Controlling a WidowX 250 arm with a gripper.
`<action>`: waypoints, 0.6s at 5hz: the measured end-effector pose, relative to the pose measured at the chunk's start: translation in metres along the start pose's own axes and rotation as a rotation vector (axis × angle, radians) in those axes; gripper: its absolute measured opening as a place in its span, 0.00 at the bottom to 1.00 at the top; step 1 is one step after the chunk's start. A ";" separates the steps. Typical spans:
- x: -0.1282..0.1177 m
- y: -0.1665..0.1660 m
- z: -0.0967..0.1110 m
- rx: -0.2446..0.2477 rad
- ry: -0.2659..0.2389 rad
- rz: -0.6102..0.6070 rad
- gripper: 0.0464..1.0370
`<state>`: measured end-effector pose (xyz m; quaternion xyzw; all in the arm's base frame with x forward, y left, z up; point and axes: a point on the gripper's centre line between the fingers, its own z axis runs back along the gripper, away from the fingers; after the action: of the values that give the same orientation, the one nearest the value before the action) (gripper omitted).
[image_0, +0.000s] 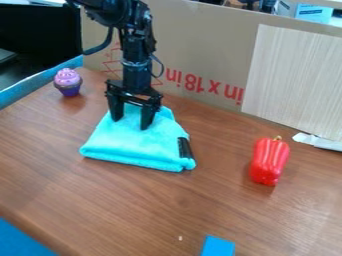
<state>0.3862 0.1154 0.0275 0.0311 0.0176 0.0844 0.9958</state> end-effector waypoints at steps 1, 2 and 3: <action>-0.007 -0.005 0.008 -0.014 -0.004 0.006 0.96; -0.015 -0.027 0.023 -0.011 -0.027 -0.033 0.96; -0.022 -0.041 0.046 -0.001 -0.082 -0.041 0.96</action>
<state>0.3730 0.0683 0.0709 0.0335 -0.0227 0.0627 0.9972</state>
